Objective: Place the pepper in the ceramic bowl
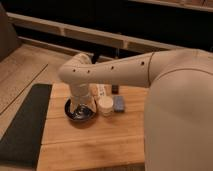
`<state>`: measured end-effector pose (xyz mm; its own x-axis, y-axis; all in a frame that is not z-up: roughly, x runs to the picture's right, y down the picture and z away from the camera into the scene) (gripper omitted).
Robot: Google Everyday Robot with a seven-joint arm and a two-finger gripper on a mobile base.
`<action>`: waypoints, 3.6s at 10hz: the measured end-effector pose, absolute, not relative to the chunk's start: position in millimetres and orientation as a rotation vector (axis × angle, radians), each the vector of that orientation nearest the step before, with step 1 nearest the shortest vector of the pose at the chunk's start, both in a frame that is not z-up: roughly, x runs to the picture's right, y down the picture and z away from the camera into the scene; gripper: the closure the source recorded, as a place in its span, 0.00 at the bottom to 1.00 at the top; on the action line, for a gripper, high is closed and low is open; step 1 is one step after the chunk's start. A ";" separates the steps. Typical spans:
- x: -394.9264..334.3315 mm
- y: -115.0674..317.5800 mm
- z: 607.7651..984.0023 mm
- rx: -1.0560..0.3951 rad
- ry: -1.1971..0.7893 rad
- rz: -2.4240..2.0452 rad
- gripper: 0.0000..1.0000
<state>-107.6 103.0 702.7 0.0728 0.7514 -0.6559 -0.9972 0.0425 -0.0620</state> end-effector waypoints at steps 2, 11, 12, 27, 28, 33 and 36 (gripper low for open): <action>-107.6 103.0 702.7 -0.591 0.523 1.434 0.35; -107.7 103.0 702.7 -0.591 0.523 1.434 0.35; -107.7 103.0 702.7 -0.591 0.523 1.434 0.35; -95.1 -26.5 716.3 -0.324 0.183 1.297 0.35; -96.6 -45.0 713.3 -0.291 0.135 1.270 0.35; -100.0 -44.7 714.2 -0.298 0.129 1.255 0.35; -91.9 -42.4 743.1 -0.334 0.178 1.201 0.35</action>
